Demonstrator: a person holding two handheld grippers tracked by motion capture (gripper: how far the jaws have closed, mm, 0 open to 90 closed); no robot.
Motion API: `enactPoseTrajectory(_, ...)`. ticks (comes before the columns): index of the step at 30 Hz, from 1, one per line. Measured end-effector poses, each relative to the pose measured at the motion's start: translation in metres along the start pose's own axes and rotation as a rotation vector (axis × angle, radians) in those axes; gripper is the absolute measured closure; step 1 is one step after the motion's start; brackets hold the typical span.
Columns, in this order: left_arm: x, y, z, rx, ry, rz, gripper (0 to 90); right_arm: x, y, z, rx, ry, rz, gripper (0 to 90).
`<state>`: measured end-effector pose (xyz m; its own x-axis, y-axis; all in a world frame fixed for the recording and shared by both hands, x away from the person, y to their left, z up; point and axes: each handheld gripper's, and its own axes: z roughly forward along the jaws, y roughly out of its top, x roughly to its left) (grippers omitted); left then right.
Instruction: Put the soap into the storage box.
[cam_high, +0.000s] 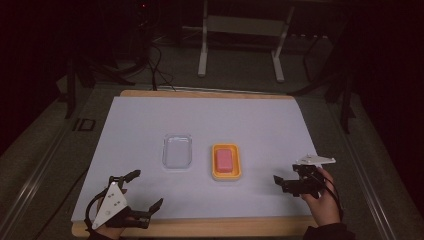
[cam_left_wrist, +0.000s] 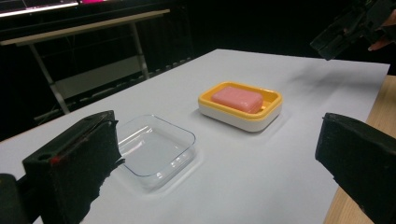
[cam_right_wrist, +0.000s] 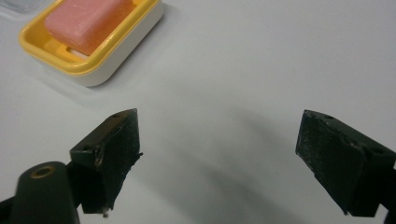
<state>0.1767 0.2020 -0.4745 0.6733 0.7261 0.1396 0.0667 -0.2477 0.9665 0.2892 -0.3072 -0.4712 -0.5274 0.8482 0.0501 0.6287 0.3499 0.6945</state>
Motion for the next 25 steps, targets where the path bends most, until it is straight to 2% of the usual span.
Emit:
enactPoseTrajectory(4,0.000,0.000,0.000,0.001,0.001,0.001,0.4,-0.002,-0.008,-0.005,-0.016,-0.004,0.008,13.8)
enactPoseTrajectory(8,0.000,0.000,0.000,0.001,0.000,0.000,0.4,-0.002,-0.014,-0.004,-0.025,-0.023,-0.005,13.7)
enactPoseTrajectory(17,0.000,0.000,0.001,0.004,-0.005,-0.001,0.4,-0.003,-0.015,0.002,-0.034,-0.018,-0.031,13.8)
enactPoseTrajectory(20,0.000,0.000,0.001,0.004,-0.004,0.000,0.4,-0.003,-0.016,0.003,-0.025,-0.031,-0.038,13.8)
enactPoseTrajectory(25,0.000,0.000,0.001,0.004,-0.005,-0.001,0.4,-0.006,-0.016,0.003,-0.029,-0.030,-0.023,13.8)
